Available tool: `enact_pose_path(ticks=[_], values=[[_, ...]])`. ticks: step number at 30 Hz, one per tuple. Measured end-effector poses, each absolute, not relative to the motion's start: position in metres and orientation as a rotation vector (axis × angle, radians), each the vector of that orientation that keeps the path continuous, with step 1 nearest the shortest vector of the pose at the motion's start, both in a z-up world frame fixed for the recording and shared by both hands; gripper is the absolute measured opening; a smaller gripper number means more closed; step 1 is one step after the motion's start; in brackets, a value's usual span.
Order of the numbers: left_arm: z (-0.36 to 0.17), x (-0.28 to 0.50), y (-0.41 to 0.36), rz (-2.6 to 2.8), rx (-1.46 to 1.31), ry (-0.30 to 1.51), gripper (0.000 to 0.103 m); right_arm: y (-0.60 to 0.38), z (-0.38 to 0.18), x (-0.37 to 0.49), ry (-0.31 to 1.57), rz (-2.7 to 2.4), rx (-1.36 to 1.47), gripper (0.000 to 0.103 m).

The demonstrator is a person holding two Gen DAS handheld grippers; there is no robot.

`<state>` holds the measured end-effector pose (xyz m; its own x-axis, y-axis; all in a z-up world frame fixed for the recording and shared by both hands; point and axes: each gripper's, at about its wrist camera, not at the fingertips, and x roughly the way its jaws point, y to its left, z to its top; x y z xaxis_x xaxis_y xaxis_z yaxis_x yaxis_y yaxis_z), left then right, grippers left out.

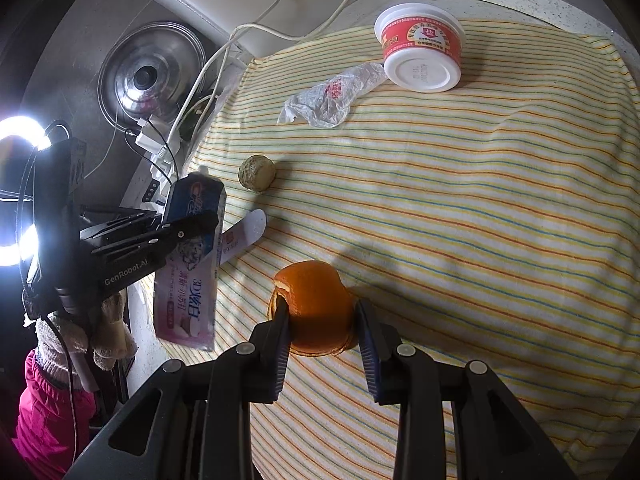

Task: Collect trash
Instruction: 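Grasp the Crest toothpaste tube with the left tool while the right tool grasps the orange peel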

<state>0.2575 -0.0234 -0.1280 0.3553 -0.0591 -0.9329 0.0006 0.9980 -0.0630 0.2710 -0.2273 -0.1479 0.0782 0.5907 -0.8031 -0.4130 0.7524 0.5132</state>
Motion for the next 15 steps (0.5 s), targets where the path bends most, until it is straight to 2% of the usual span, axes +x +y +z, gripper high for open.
enact_pose_path(ticks=[2, 15], values=[[-0.126, 0.255, -0.022, -0.037, -0.072, 1.196, 0.001, -0.227, -0.148, 0.271, 1.289, 0.758, 0.167, 0.031], [-0.085, 0.222, -0.010, -0.050, -0.154, 1.081, 0.001, -0.238, -0.137, 0.266, 1.248, 0.738, 0.206, 0.029]])
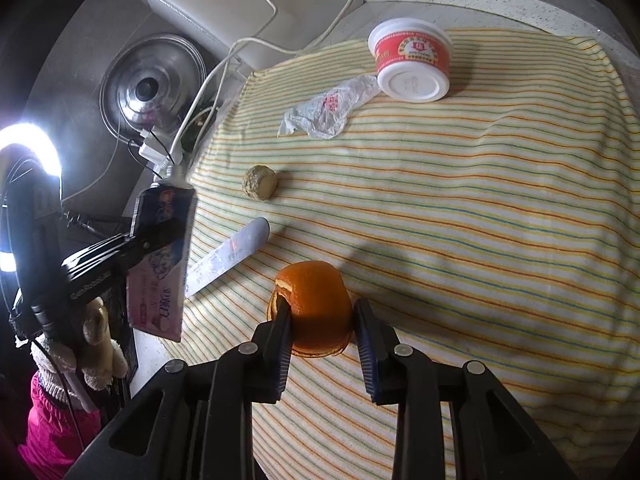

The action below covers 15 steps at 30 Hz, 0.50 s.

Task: Collect trash
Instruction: 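Grasp the Crest toothpaste tube with the left tool while the right tool grasps the orange peel, then lift the tube and peel and carry both down over the blue basket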

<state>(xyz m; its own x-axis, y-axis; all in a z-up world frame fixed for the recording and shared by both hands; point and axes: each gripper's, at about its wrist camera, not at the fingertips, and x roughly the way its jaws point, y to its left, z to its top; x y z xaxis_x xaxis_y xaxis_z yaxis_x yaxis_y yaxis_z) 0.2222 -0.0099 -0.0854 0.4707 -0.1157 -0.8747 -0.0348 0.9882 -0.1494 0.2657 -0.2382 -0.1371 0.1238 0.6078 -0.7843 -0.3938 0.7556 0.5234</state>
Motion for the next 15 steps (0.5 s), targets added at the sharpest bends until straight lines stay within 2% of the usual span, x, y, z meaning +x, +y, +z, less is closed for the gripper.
enact_pose_path(ticks=[15], values=[[-0.057, 0.134, 0.000, -0.143, -0.163, 1.004, 0.001, -0.240, -0.105, 0.189, 1.179, 0.700, 0.233, 0.029]])
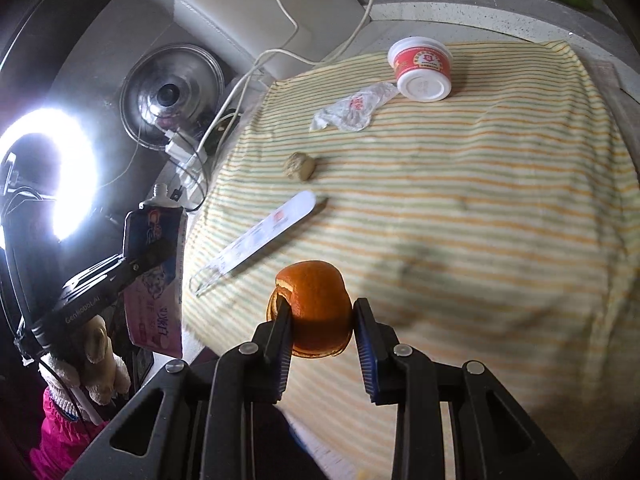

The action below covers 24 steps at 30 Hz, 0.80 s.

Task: Collect trash
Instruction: 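Lift the tube and peel and carry both down over the blue basket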

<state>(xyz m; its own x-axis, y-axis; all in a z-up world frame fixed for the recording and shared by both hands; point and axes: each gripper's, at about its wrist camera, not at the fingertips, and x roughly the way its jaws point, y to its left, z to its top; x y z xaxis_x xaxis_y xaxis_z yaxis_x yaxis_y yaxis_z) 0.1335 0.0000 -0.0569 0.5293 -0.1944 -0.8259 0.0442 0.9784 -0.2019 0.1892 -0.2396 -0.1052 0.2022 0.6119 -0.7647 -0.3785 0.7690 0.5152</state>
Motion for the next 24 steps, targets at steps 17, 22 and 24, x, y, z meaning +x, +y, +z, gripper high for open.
enact_pose_path(ticks=[17, 22, 24], values=[[-0.094, -0.005, 0.038, -0.239, -0.171, 1.029, 0.001, -0.207, -0.123, 0.027, 1.155, 0.597, 0.250, 0.029], [-0.118, -0.030, 0.032, -0.255, -0.172, 1.066, 0.001, -0.203, -0.145, -0.010, 1.196, 0.564, 0.253, 0.029], [-0.127, -0.037, 0.028, -0.259, -0.178, 1.076, 0.001, -0.203, -0.154, -0.018, 1.214, 0.552, 0.258, 0.029]])
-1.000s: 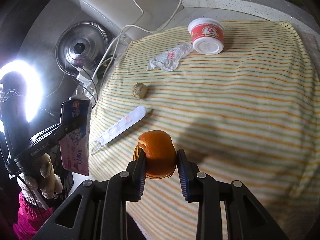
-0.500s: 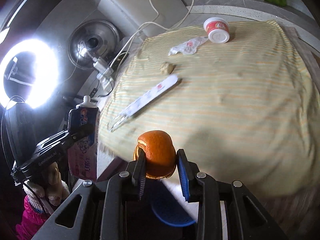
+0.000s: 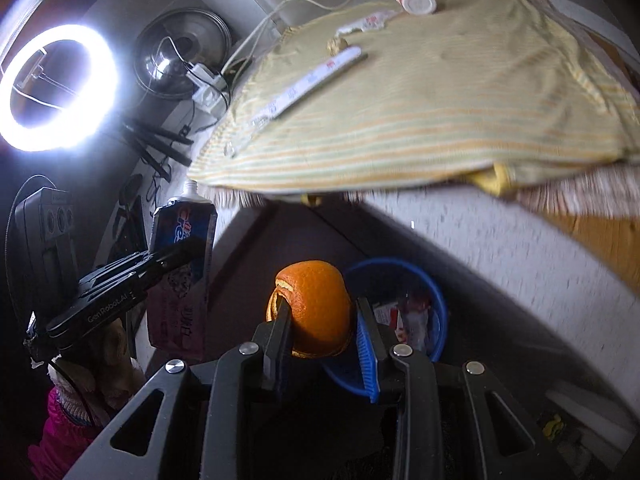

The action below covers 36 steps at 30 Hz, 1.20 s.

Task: Collect trash
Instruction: 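Lift the tube and peel and carry both down over the blue basket, then open the left tool over the basket while the right tool releases the peel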

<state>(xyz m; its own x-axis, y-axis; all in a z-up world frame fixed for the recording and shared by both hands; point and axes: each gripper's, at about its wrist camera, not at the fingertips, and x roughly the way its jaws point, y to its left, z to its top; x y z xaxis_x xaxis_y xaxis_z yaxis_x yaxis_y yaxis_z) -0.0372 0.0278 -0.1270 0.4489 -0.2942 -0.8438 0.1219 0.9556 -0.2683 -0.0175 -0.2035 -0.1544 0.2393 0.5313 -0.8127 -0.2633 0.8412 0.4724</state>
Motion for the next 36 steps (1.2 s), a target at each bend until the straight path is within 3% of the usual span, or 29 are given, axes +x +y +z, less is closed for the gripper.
enact_pose_path(ticks=[20, 36], values=[[-0.272, -0.049, -0.009, -0.232, -0.261, 1.233, 0.001, -0.205, -0.282, -0.044, 1.355, 0.504, 0.195, 0.029], [-0.345, -0.034, -0.034, -0.199, -0.260, 1.256, 0.001, -0.198, -0.355, -0.040, 1.390, 0.505, 0.130, 0.029]])
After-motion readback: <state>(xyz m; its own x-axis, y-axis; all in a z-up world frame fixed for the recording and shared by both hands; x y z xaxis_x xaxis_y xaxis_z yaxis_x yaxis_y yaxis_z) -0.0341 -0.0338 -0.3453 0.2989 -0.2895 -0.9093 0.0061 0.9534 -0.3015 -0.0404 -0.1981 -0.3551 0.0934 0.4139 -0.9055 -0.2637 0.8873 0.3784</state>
